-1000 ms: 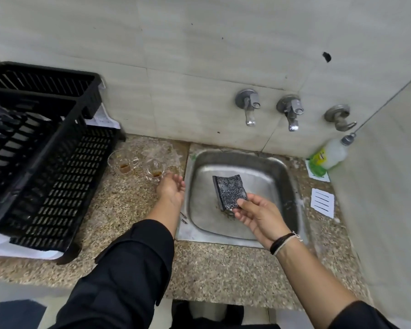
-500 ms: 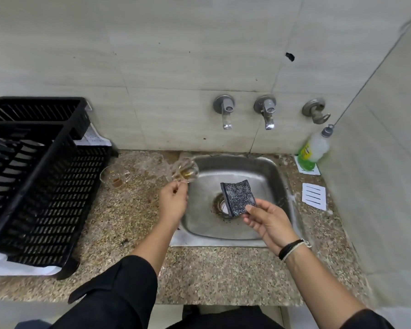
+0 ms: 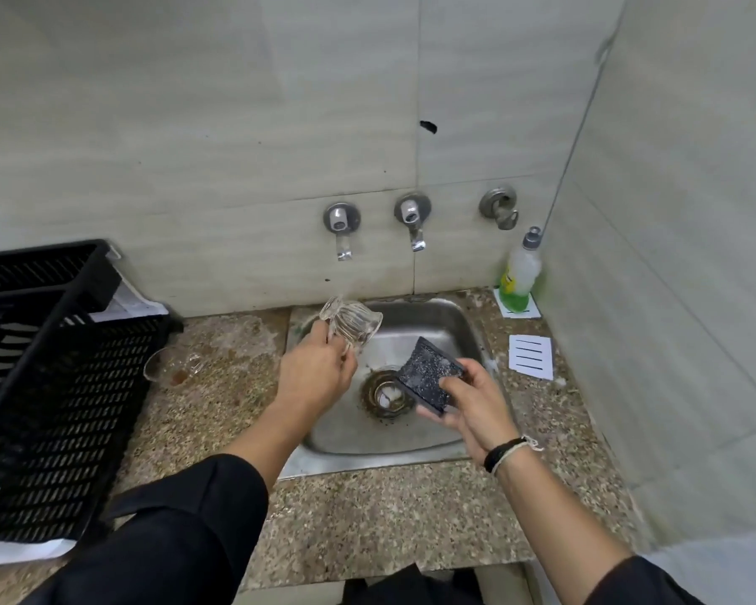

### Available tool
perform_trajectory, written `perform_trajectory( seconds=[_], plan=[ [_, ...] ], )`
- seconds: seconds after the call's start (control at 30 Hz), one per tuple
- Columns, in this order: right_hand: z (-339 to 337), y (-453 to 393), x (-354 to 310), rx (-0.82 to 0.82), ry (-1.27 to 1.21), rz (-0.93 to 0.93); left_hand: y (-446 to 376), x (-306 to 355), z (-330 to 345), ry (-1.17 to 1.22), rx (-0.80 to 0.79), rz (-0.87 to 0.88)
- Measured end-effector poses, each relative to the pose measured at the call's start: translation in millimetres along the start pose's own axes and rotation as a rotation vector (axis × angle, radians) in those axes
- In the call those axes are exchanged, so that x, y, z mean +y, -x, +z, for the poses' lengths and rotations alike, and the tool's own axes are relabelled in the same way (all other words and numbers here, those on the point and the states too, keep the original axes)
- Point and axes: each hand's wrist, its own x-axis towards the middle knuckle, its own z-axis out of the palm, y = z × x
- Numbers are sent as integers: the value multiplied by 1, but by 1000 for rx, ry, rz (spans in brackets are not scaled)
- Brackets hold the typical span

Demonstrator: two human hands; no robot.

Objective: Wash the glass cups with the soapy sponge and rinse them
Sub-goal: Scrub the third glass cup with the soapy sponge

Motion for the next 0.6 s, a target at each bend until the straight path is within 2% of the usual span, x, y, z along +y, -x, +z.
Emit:
perform_trajectory(
  seconds=[0.1,0.2,0.27,0.33,0.4,0.47,0.6],
  plan=[
    [2,-9,-7,44,163,-215,-4,8,-3,207,6,-78],
    [10,-20,-18,120,729,-607,-6,13,-7,549,-57,-201],
    [22,-26,-24,84,1076,-863,-4,18,-8,658,-93,-208],
    [35,-29,-27,34,1329,-1031,-1,21,-7,740,-115,-196],
    [46,-34,-26,-20,1444,-1048,0,22,-7,784,-103,-190],
    [54,-41,-22,-79,1424,-936,-1,19,-11,809,-71,-173],
    [69,-57,-19,-79,1080,-604,0,12,-11,782,-103,-130]
  ],
)
